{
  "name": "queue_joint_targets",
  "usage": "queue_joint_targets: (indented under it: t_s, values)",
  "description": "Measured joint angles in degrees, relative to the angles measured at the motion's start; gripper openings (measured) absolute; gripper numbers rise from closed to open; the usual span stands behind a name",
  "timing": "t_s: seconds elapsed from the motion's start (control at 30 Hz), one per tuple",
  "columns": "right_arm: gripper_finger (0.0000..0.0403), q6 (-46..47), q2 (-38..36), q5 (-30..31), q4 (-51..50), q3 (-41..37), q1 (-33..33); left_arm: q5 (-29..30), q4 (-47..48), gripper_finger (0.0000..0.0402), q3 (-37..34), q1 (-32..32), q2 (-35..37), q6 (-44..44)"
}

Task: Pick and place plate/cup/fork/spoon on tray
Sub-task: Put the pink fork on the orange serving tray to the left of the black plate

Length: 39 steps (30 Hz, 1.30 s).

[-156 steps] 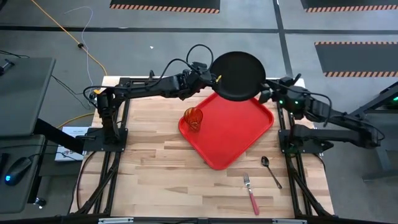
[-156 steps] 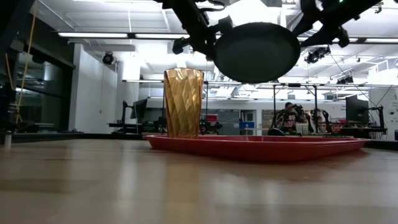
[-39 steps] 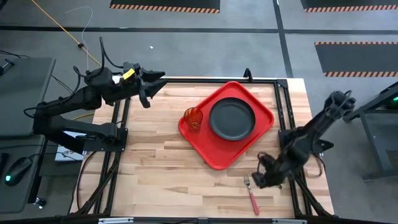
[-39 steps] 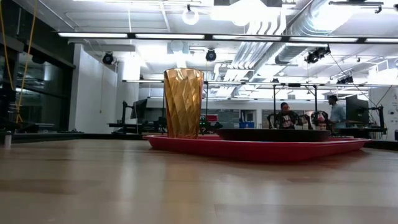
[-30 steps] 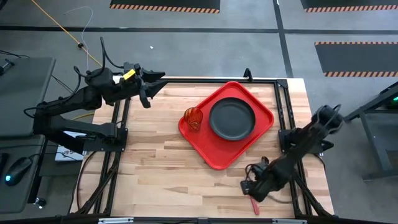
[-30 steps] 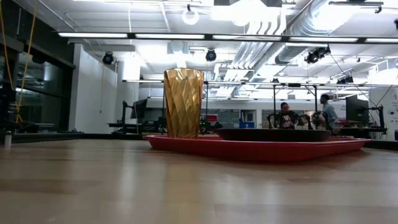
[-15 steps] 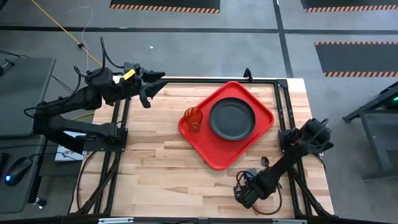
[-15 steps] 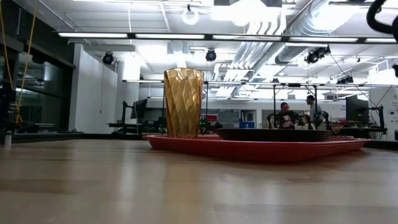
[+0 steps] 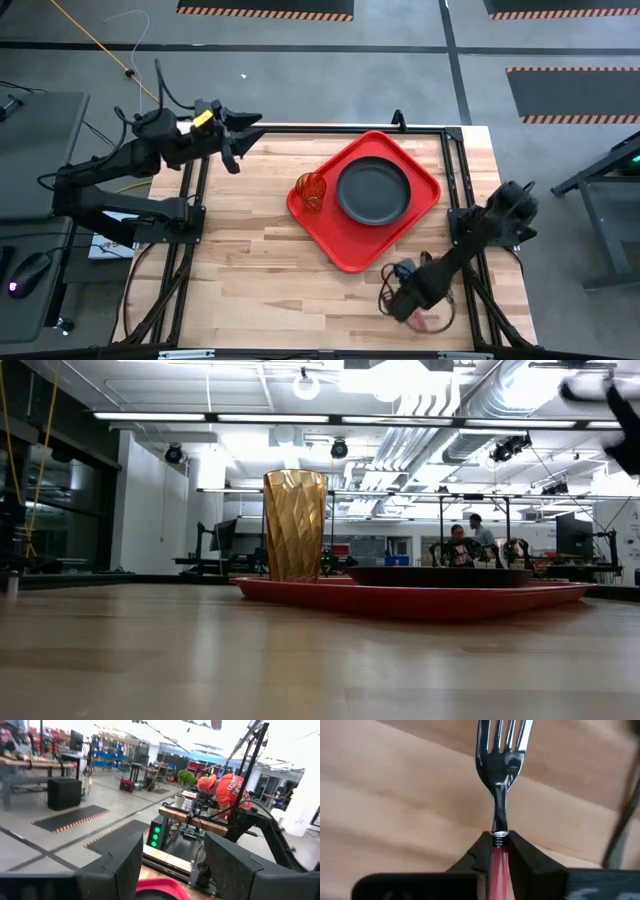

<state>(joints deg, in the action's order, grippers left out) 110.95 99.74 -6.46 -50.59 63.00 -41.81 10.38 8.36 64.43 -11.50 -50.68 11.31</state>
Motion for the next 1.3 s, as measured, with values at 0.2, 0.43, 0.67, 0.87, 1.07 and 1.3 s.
queue_joint_targets:
  t_s: [0.2,0.43,0.67,0.87,1.07,1.3]
  values:
    - [0.0009,-12.57,-14.33,8.65,-1.50,0.23,5.77,2.26,-0.06,0.0200,0.01,-0.12,1.79,-0.57]
    - [0.0005,-36.09,-15.05,11.07,9.99,0.27,23.09,2.40,-0.11,0.0200,0.01,-0.12,2.79,-0.51]
    - [0.0005,-58.25,-4.46,6.62,14.63,3.88,38.00,2.40,-0.07,0.0200,0.01,-0.12,2.72,-0.46]
    - [0.0005,-66.99,1.67,2.41,14.83,8.75,39.80,2.42,-0.07,0.0200,0.01,-0.12,2.72,-0.46]
    - [0.0005,-68.74,6.56,2.03,12.47,9.36,39.14,2.42,-0.09,0.0200,0.01,-0.12,2.72,-0.46]
    - [0.0005,-65.97,7.28,6.95,7.43,9.41,39.59,2.42,-0.25,0.0200,0.01,-0.12,2.72,-0.48]
